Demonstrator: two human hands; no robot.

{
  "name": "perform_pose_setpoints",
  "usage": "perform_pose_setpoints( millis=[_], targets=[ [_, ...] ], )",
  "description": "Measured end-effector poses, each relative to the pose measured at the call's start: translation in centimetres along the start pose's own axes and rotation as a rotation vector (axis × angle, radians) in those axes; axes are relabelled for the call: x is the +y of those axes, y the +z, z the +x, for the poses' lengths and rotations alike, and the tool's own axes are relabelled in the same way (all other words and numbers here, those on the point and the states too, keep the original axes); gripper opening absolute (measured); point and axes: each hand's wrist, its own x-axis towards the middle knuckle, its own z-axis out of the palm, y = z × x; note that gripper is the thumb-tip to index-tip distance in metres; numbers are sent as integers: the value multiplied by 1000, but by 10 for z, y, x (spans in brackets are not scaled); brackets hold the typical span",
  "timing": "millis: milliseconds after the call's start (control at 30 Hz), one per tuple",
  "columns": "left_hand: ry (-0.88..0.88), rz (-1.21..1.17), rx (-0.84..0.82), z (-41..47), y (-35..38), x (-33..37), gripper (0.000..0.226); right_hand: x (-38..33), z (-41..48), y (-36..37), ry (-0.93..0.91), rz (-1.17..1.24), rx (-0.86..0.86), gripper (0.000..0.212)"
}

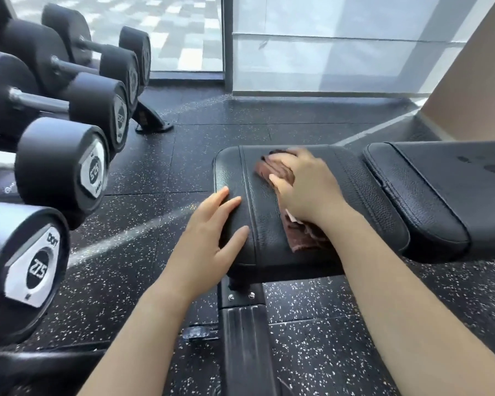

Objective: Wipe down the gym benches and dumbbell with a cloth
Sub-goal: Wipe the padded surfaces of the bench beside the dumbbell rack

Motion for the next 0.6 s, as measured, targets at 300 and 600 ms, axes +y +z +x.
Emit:
perform_pose_setpoints(
  millis=[300,600],
  targets=[
    [-47,9,-65,-25,-15,-9,61,-32,29,22,-74,-29,-23,37],
    [-58,21,-85,-33,-19,-5,60,-45,48,29,-104,-21,-58,36]
  ],
)
